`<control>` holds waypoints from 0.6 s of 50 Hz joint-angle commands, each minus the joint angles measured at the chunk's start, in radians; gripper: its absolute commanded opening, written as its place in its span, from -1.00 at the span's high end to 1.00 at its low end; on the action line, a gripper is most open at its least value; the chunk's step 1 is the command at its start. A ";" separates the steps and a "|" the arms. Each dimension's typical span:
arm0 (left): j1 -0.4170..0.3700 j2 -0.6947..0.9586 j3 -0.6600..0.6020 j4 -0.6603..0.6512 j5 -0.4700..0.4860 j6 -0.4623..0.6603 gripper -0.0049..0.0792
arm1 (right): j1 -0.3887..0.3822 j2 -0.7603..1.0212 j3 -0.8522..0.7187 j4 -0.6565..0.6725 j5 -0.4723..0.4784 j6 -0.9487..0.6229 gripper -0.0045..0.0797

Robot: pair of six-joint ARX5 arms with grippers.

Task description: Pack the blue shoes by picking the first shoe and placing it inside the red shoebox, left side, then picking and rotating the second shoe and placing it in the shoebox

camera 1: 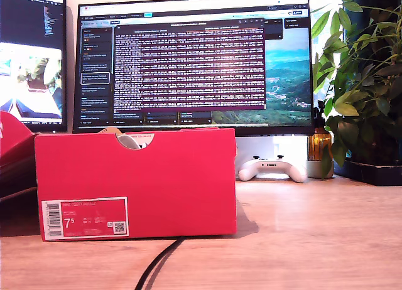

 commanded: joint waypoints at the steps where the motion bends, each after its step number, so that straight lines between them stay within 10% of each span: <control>1: -0.003 -0.008 -0.022 -0.026 0.005 0.000 0.93 | -0.014 -0.018 -0.056 0.015 -0.005 0.000 0.91; 30: -0.003 -0.008 -0.022 -0.026 0.005 0.000 0.93 | -0.039 -0.218 -0.307 0.274 -0.017 0.073 0.92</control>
